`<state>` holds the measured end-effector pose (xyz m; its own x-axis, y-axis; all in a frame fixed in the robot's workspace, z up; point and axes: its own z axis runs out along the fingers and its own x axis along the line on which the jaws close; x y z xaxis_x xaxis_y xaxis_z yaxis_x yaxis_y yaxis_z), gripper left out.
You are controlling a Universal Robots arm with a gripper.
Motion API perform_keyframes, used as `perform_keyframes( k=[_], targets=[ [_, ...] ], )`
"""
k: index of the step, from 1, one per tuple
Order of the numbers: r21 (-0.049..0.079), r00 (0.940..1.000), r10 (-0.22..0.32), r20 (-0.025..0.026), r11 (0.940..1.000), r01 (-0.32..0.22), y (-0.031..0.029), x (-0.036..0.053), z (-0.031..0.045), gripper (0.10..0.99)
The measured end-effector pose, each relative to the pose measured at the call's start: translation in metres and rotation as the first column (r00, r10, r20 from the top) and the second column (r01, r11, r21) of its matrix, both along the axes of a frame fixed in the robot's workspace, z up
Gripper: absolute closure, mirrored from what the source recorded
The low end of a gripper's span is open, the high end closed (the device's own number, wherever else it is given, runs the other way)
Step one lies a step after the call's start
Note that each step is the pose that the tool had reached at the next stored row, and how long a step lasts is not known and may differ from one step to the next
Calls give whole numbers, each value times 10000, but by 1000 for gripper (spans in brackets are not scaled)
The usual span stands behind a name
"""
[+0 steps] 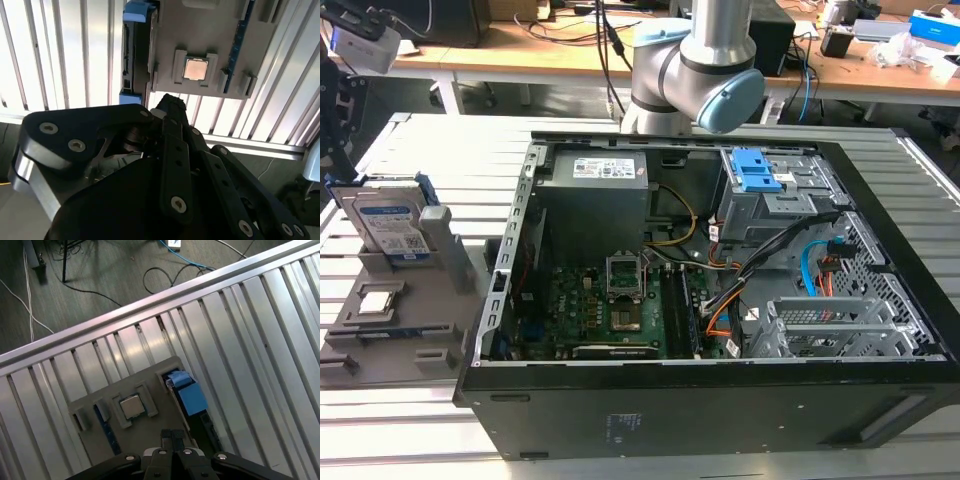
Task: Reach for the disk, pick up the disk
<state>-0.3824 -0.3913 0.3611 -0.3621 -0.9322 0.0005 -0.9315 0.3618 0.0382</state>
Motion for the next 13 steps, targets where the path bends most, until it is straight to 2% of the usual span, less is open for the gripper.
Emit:
perform_keyframes(
  k=[8,13],
  targets=[
    [0,9953,965,0,9953,-965,0,0,0,980],
    [-1,9880,1547,0,9880,-1547,0,0,0,980]
  ],
)
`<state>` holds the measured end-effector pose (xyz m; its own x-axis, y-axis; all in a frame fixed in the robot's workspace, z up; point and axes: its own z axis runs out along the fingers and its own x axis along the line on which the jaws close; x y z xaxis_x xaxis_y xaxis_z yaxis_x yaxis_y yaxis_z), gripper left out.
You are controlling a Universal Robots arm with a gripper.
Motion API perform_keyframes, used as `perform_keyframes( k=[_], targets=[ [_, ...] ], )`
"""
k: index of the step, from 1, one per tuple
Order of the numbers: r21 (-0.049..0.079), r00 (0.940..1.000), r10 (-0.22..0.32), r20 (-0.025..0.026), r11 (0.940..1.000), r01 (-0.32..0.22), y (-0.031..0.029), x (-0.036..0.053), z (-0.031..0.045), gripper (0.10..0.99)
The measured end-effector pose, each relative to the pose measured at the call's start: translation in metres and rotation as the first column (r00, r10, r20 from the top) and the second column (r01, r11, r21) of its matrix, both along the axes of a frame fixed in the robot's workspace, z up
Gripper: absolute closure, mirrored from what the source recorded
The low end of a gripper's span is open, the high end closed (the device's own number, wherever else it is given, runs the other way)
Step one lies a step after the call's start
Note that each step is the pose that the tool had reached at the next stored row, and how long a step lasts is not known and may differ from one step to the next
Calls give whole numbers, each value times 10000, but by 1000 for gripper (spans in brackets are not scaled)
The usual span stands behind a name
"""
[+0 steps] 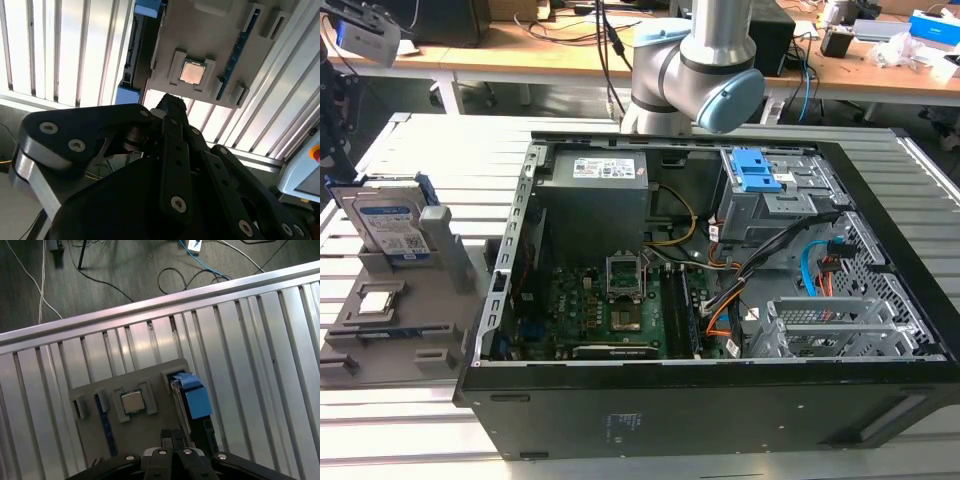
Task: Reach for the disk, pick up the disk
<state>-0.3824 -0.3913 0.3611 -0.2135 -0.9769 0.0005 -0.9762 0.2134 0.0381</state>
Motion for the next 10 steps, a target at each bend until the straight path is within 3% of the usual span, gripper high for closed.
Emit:
perform_keyframes(
  k=[6,10],
  targets=[
    [0,9959,906,0,9959,-906,0,0,0,980],
    [0,9885,1514,0,9885,-1514,0,1,0,980]
  ],
)
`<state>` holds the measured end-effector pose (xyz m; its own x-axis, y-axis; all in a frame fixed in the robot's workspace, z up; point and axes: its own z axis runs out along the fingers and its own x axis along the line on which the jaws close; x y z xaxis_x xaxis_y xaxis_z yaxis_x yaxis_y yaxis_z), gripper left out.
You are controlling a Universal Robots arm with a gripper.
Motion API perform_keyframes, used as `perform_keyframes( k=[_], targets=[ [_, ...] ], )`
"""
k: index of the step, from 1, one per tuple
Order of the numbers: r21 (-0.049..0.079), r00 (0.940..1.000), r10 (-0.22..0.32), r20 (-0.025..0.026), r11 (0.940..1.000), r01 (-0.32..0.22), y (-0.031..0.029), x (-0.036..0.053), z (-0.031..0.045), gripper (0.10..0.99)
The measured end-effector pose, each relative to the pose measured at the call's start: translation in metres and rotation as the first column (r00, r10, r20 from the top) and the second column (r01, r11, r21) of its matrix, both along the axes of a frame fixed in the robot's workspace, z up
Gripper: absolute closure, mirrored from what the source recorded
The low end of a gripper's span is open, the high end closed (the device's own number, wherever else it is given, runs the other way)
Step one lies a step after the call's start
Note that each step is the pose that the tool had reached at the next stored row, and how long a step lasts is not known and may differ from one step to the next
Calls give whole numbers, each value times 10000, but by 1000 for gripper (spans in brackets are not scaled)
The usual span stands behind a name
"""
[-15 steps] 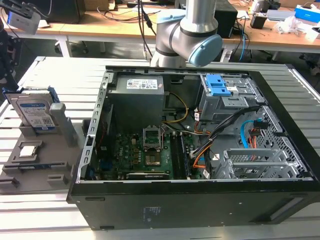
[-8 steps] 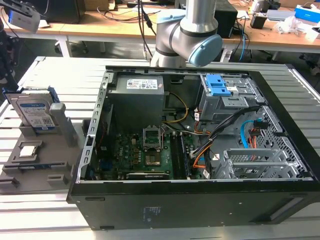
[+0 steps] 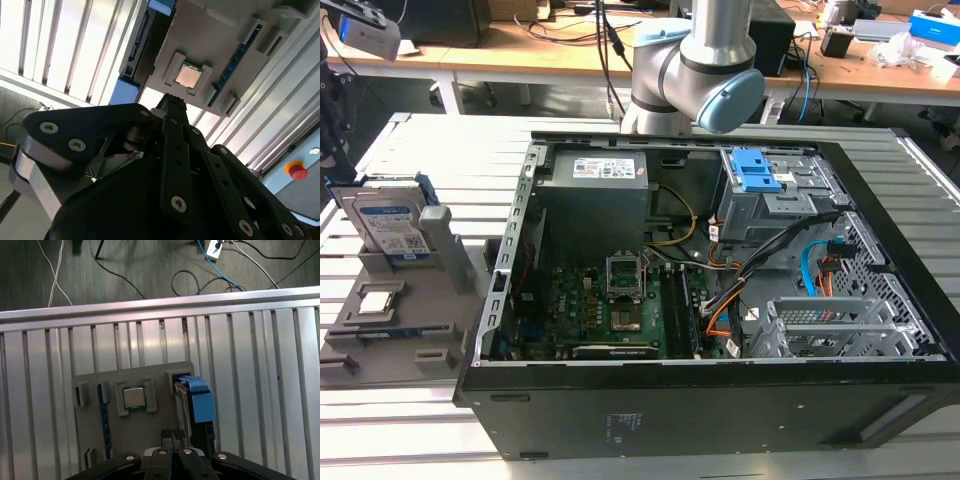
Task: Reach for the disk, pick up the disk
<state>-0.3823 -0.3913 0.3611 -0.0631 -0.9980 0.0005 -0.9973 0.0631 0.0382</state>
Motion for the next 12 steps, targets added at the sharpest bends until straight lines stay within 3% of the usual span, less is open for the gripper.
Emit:
perform_keyframes(
  k=[5,12],
  targets=[
    [0,9983,590,0,9983,-590,1,1,0,980],
    [0,9982,596,0,9982,-596,1,1,0,980]
  ],
)
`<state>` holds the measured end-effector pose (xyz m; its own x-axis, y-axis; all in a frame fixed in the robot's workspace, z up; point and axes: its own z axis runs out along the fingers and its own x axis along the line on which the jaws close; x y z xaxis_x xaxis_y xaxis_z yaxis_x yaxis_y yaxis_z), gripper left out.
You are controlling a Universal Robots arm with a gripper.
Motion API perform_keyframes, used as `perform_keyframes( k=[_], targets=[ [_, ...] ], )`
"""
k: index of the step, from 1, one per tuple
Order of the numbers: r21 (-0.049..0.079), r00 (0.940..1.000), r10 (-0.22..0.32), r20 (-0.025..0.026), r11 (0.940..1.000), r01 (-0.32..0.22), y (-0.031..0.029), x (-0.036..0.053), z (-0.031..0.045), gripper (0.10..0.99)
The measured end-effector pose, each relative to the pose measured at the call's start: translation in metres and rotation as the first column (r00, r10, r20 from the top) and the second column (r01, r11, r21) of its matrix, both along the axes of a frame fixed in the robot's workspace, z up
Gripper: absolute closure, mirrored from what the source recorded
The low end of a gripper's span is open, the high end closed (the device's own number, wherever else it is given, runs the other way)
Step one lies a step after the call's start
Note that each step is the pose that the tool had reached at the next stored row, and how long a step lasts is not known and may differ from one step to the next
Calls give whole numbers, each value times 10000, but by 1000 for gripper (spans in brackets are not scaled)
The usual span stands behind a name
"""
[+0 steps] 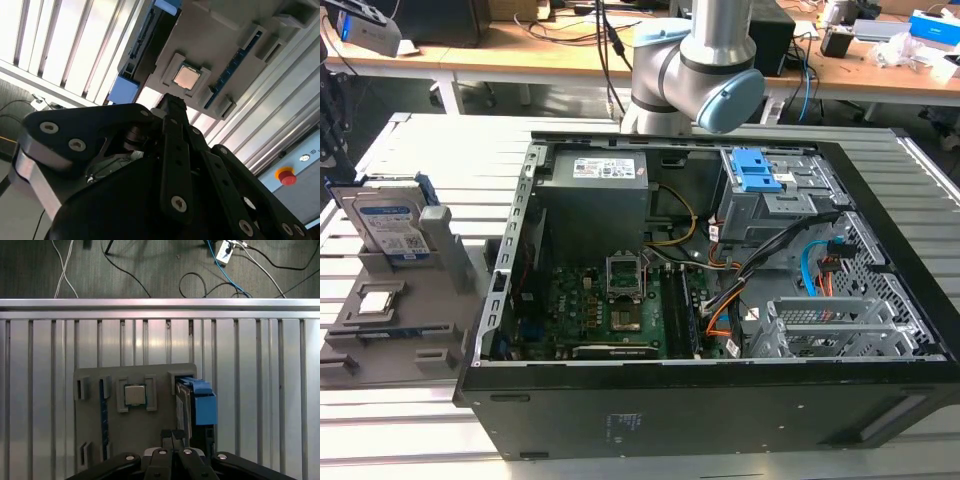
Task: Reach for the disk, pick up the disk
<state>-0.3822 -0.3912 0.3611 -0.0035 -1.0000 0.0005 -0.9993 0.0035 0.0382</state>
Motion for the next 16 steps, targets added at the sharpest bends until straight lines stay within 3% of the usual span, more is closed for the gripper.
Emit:
perform_keyframes(
  k=[3,8,11,13,14,16],
  targets=[
    [-1,10000,2,0,10000,-2,0,0,0,973],
    [-1,10000,6,-1,10000,-6,0,0,0,671],
    [-1,10000,9,0,10000,-9,0,0,0,612],
    [0,10000,10,-1,10000,-10,0,0,0,486],
    [1,10000,8,1,10000,-8,8,0,-1,486],
    [0,10000,11,1,10000,-11,115,1,-1,486]
  ],
)
